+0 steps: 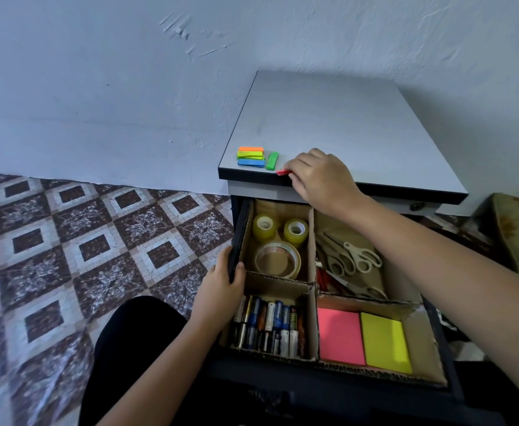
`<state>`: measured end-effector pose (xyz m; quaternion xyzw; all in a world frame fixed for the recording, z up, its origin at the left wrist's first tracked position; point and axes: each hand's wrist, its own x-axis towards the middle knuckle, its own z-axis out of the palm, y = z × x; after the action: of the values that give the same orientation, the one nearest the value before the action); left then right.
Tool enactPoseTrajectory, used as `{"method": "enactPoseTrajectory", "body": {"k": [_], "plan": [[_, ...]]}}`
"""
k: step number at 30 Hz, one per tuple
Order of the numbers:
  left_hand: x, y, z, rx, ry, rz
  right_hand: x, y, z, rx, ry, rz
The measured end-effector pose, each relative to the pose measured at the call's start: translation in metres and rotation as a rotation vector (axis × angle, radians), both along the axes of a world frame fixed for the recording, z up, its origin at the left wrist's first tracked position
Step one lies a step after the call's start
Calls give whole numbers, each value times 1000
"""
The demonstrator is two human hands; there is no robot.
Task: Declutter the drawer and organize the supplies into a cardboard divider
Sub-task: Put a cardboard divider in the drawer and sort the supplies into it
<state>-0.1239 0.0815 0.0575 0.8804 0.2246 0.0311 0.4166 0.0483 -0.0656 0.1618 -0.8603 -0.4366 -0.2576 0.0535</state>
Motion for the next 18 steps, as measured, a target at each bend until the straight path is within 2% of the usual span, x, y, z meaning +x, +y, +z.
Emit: {"method": "enactPoseTrajectory", "body": {"k": [3, 9, 14, 18], "plan": [[-1, -1, 0, 8, 11, -1, -13, -1, -3, 141, 67, -53], [-2, 0, -3, 19, 8, 2, -69, -21, -5, 590, 642, -228], [-1, -2, -2, 25, -6, -4, -116, -58, -27, 702, 966, -318], [-2, -1, -3, 32, -14, -10, -139, -78, -54, 639, 1186, -491]]}}
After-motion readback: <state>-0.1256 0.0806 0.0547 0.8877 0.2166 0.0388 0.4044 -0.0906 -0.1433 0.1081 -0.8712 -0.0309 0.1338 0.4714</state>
